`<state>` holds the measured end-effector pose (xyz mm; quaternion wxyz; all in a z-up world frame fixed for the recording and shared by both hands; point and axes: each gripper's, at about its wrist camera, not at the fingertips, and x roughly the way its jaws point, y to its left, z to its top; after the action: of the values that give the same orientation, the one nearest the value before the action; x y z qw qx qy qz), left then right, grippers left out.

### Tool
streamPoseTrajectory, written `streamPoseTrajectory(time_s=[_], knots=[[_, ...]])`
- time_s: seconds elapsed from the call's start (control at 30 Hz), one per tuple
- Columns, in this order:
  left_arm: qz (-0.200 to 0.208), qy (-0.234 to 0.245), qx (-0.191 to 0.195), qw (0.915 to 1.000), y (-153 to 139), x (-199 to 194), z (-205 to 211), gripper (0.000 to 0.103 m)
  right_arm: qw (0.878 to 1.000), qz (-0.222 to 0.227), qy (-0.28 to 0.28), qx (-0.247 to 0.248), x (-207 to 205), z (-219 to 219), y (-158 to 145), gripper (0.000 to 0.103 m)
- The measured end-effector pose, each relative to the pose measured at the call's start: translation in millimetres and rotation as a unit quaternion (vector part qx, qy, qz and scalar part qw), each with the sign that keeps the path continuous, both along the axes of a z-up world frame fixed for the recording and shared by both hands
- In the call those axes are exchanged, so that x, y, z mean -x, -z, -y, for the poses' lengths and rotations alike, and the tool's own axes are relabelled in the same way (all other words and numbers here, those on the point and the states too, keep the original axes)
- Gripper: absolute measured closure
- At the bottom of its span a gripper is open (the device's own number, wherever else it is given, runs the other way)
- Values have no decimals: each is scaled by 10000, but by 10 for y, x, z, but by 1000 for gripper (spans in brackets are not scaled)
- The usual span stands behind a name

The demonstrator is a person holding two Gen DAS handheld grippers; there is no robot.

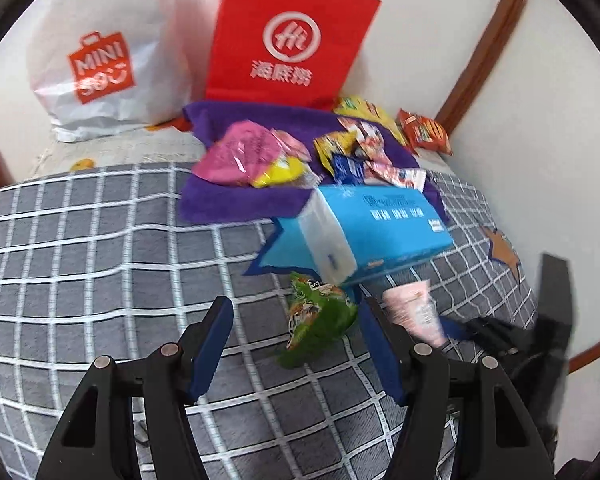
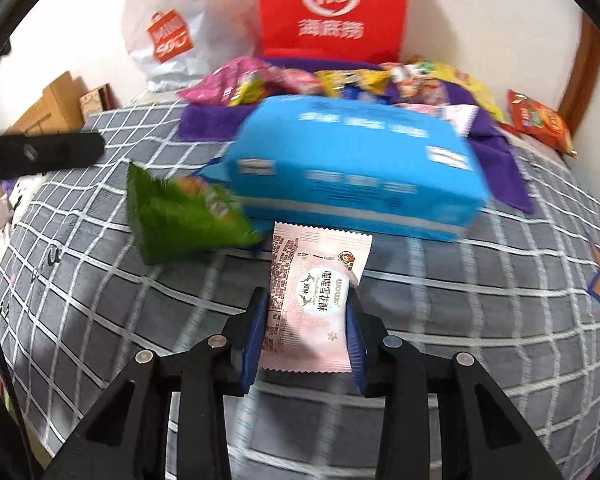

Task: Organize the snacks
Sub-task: 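Grasp the pink-white wafer packet with the right tool while the left tool grasps the green snack bag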

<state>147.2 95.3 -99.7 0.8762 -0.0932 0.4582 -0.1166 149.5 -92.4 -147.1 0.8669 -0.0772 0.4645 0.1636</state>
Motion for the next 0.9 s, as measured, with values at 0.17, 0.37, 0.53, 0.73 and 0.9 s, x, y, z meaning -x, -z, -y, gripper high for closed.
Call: streamPoseTrajectory(time_s=[0.17, 0.37, 0.53, 0.73, 0.9], knots=[[-232, 102, -118, 9996, 286, -84, 186, 39, 9995, 155, 269, 27, 17, 413, -55, 66], [-190, 154, -484, 9985, 423, -161, 402, 39, 9987, 68, 496, -35, -108, 677, 118, 66], [-106, 55, -484, 9988, 486, -134, 442, 54, 9982, 302, 495, -157, -102, 710, 171, 66], [-5, 16, -536, 9986, 441, -77, 476, 66, 9974, 227, 518, -441, -123, 788, 179, 66], [-34, -32, -425, 9991, 399, -55, 463, 69, 9974, 229, 521, -438, -121, 783, 181, 66]])
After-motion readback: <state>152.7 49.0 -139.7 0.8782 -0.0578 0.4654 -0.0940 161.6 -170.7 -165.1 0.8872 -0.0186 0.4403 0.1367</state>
